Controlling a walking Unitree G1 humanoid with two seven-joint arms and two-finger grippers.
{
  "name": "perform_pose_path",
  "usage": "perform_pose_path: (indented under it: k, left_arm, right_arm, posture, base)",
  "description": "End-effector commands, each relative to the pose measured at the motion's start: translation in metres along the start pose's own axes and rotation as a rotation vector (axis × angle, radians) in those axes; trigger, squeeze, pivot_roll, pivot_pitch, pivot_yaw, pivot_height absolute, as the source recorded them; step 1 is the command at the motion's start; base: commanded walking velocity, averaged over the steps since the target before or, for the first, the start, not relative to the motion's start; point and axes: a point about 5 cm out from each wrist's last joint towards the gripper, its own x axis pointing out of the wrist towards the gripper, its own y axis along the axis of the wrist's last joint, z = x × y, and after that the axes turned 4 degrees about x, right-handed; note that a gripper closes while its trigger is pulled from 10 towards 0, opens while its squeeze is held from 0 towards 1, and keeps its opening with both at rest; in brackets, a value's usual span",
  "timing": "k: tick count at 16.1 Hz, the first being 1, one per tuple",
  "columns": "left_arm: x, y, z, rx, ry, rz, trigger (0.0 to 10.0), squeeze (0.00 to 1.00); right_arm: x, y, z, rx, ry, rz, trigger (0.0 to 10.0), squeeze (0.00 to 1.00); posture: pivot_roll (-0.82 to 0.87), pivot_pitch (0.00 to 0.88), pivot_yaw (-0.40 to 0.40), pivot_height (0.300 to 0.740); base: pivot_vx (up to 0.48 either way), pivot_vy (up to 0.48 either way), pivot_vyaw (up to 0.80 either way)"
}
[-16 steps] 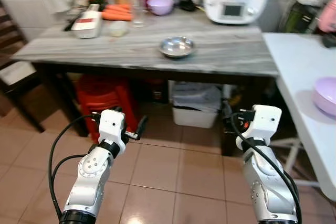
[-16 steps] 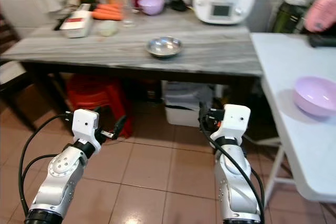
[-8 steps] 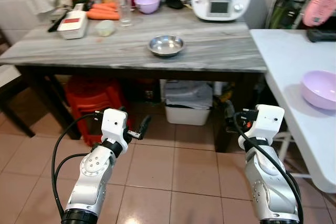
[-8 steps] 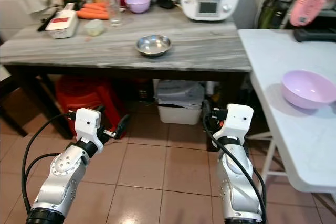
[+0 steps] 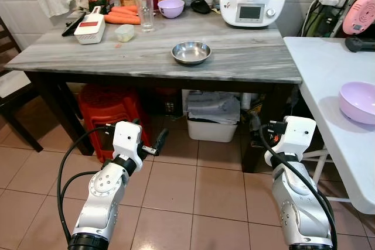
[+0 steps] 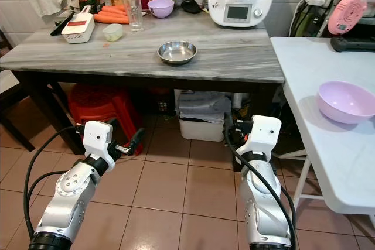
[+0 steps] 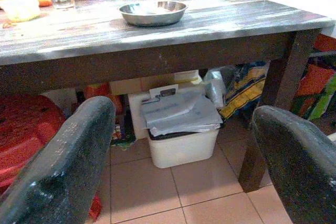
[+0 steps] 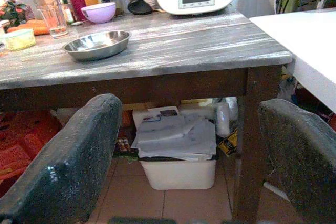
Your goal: Setting the table
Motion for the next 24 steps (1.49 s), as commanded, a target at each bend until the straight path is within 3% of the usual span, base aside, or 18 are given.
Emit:
perform_pose_path:
  k: [1, 6, 13, 24]
  left_arm:
    - [0.0007, 0.0034, -0.0008, 0.002, -0.002, 0.007, 10.0, 0.0]
    - [0.0029, 0.0009, -0.0051, -0.012, 0.062, -0.013, 10.0, 0.0]
    - [0.0033, 0.003, -0.0014, 0.002, 0.015, 0.001, 10.0, 0.0]
    - [0.003, 0.0017, 0.0009, -0.02, 0.008, 0.0, 10.0, 0.0]
  right_arm:
    - [0.0021, 0.0003, -0.0022, 0.007, 0.006, -0.006, 10.0, 0.0]
    - [0.0033, 0.0001, -0.0014, 0.003, 0.006, -0.007, 10.0, 0.0]
    - [0.0042, -0.0002, -0.0015, 0.003, 0.009, -0.012, 10.0, 0.0]
    - [0.0029, 0.0009, -0.0001, -0.004, 0.012, -0.009, 10.0, 0.0]
  posture:
    - [0.03, 0.0, 0.039, 0.74]
    - [0.03, 0.0, 0.038, 0.74]
    - [0.03, 0.0, 0.035, 0.74]
    - [0.02, 0.0, 0.032, 0.74]
  base:
    - [0.0, 0.0, 0.0]
    - [0.0, 0.0, 0.0]
    - [0.0, 0.0, -0.19]
    - [0.0, -0.339, -0.04]
